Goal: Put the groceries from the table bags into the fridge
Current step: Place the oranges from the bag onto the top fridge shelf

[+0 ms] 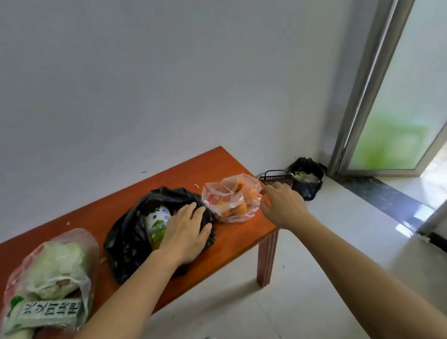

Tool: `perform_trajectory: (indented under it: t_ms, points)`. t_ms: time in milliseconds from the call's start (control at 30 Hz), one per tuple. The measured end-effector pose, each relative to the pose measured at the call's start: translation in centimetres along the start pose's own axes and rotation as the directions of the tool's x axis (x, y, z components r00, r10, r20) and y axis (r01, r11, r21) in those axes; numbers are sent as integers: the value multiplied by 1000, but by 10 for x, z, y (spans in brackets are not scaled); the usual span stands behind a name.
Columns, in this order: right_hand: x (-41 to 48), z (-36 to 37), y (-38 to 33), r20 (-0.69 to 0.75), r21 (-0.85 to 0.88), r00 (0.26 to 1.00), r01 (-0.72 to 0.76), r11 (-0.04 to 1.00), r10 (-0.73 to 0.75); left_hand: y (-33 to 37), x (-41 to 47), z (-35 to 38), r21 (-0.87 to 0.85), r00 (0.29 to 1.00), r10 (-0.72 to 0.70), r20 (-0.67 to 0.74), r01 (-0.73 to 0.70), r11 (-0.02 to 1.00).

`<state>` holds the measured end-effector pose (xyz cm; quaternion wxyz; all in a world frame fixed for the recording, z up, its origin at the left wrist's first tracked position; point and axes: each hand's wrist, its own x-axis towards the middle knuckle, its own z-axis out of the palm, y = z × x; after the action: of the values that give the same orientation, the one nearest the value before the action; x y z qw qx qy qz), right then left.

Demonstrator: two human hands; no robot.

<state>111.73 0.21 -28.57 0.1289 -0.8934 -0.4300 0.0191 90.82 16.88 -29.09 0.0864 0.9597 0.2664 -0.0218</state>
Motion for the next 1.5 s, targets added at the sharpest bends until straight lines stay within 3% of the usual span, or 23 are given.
perform_trajectory:
  t_ms: [233,500,567,733,900,1100,1267,1367,1500]
  points:
    - [101,57,28,97,-17,990,-105,994,106,-31,150,45,-50,951,210,226,-204,978]
    - [187,126,23,275,-8,946,-178,984,174,-69,282,104,-243,847,328,418,-243,939]
    - [203,146,20,333,9,928,-182,983,169,-74,296,118,-274,817,339,466,-232,933]
    - [234,185,16,455,17,882,-143,990,120,-80,311,147,-344,832,356,425,-215,914]
    - [226,197,27,529,-103,827,-158,982,189,-78,312,154,-190,810,279,516,-209,959]
    - [221,209,31,669,-142,718,-128,982,191,-79,314,162,-162,751,239,615,-177,971]
    - [217,225,28,650,-188,721,-152,970,239,-83,316,160,-278,791,235,565,-86,957]
    - [215,221,26,629,-114,746,-189,975,218,-84,314,159,-260,808,218,547,-83,962]
    - [219,193,23,539,110,822,-287,952,185,-86,304,141,-388,899,176,401,-7,922]
